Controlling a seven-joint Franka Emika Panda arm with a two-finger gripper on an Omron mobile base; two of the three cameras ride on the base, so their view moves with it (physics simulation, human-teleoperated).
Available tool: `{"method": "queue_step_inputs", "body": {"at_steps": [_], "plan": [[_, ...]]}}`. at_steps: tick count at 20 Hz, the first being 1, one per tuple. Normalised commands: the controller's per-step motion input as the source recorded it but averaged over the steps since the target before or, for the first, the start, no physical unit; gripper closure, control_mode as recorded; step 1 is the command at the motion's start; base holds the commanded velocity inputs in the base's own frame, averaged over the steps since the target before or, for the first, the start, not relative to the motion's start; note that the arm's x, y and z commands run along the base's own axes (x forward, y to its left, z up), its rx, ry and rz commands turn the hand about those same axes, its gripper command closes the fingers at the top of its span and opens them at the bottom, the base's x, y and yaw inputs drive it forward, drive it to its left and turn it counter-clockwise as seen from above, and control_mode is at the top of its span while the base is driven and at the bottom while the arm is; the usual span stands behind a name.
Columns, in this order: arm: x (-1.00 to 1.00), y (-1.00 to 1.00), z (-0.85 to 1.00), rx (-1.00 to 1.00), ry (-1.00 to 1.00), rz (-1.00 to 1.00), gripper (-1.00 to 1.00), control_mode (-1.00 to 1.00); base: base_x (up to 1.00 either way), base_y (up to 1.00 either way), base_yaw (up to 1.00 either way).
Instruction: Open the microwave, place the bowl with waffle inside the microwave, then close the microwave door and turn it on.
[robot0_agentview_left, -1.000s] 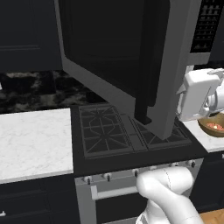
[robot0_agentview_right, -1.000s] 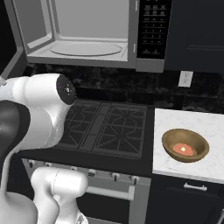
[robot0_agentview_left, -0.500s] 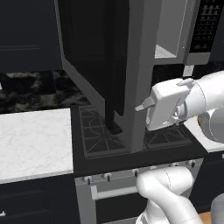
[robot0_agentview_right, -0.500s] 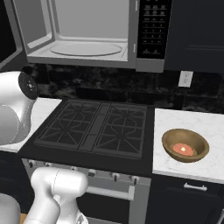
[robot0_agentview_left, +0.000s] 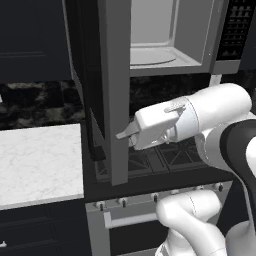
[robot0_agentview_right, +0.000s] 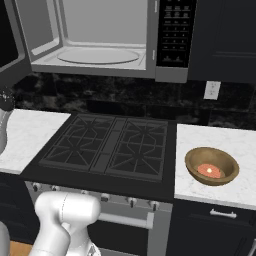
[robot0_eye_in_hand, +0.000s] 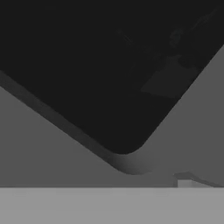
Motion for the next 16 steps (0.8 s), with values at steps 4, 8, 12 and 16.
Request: {"method": "queue_step_inputs", "body": {"at_steps": [4,8,12,16], "plan": [[-0.08,0.00,0.14,0.00,-0.04,0.02,-1.00,-1.00,0.00,0.00,0.00],[-0.14,-0.43,0.25,0.00,-0.01,0.03,-1.00,-1.00,0.00,0.00,0.00],[-0.23,-0.62,0.30,0.00,0.00,0.06,-1.00,-1.00,0.00,0.00,0.00],[0.01,-0.82,0.03,-0.01,0.14,-0.03,-1.00,-1.00,0.00,0.00,0.00]]}}
